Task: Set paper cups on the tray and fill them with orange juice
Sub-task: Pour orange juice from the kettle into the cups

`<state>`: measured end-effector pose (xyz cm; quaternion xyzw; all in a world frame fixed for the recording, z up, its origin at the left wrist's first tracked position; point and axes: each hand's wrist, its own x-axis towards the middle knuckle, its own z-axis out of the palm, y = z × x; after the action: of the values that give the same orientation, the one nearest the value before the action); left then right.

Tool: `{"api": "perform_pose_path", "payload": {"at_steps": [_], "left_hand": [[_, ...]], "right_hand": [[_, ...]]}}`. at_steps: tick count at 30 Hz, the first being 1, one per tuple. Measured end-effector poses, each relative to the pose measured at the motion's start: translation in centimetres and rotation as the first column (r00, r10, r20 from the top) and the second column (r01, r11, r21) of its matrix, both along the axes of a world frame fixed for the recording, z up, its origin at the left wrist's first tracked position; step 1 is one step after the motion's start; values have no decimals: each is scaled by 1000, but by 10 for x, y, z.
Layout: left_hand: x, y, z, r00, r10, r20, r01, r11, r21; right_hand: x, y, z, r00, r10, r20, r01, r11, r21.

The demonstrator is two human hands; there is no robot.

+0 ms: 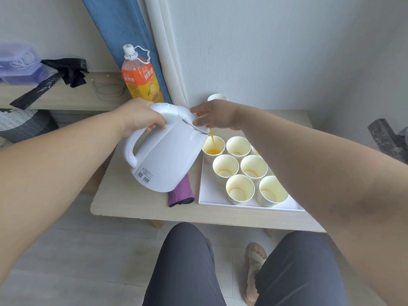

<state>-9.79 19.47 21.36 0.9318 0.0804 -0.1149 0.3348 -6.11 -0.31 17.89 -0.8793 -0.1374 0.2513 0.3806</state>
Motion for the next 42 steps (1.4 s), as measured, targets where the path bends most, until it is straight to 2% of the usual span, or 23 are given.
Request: {"api": "perform_pose_path", "payload": {"at_steps": [10,42], "left_hand": [[-1,1,10,1000,-2,23,1,1000,23],[5,2,19,999,1,41,-1,1000,23]], "right_hand": [[-2,2,9,999,5,43,-5,1000,10],[2,2,16,999,-23,30,21,998,65]]}}
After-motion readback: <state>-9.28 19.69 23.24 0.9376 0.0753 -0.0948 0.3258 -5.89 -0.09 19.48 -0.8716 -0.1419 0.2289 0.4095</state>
